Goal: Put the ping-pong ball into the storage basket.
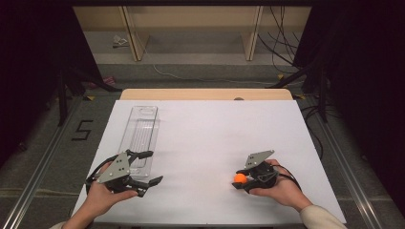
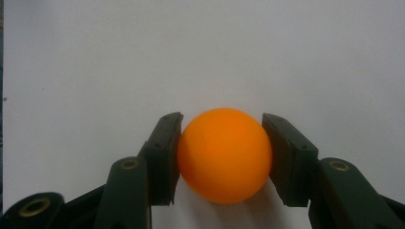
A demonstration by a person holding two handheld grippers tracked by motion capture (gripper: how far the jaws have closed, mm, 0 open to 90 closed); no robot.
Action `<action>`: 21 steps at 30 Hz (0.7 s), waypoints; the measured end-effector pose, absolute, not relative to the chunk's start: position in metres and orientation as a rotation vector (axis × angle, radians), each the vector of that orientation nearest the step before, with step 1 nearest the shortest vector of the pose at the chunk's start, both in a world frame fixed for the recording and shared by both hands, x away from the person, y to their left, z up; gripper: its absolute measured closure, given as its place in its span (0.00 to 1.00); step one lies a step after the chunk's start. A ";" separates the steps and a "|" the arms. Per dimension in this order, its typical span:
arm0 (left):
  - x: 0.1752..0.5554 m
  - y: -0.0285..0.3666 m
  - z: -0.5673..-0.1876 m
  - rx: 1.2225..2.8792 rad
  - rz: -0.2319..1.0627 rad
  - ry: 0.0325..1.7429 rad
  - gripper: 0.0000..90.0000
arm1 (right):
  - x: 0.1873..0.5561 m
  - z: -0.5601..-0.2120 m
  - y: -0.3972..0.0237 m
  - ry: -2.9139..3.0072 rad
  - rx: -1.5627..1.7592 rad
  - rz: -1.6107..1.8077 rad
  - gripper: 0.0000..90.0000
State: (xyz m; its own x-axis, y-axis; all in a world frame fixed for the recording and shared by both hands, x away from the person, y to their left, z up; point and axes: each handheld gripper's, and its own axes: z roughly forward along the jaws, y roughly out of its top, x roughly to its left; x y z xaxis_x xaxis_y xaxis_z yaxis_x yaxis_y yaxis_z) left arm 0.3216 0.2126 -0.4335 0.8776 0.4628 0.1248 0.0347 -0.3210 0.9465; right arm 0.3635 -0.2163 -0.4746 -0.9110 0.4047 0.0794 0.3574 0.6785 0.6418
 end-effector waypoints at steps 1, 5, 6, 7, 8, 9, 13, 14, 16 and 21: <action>0.322 0.213 -0.434 1.861 0.449 0.371 0.18 | 0.364 -0.474 -0.216 2.809 0.640 1.062 0.57; 0.322 0.213 -0.434 1.863 0.450 0.368 0.18 | 0.364 -0.472 -0.217 2.794 0.641 1.081 0.57; 0.322 0.212 -0.434 1.863 0.450 0.368 0.18 | 0.363 -0.471 -0.216 2.789 0.645 1.087 0.57; 0.322 0.212 -0.434 1.862 0.450 0.368 0.18 | 0.364 -0.470 -0.216 2.787 0.641 1.087 0.57; 0.322 0.212 -0.434 1.862 0.450 0.368 0.18 | 0.364 -0.470 -0.217 2.783 0.639 1.089 0.57; 0.322 0.212 -0.434 1.862 0.449 0.368 0.18 | 0.364 -0.469 -0.217 2.778 0.640 1.092 0.57; 0.322 0.212 -0.433 1.863 0.449 0.367 0.18 | 0.364 -0.467 -0.216 2.760 0.642 1.115 0.57; 0.322 0.212 -0.433 1.863 0.449 0.367 0.18 | 0.364 -0.466 -0.216 2.753 0.647 1.124 0.57; 0.321 0.212 -0.433 1.864 0.449 0.366 0.18 | 0.365 -0.464 -0.216 2.738 0.643 1.137 0.57; 0.322 0.212 -0.434 1.863 0.448 0.366 0.18 | 0.367 -0.461 -0.214 2.717 0.641 1.156 0.57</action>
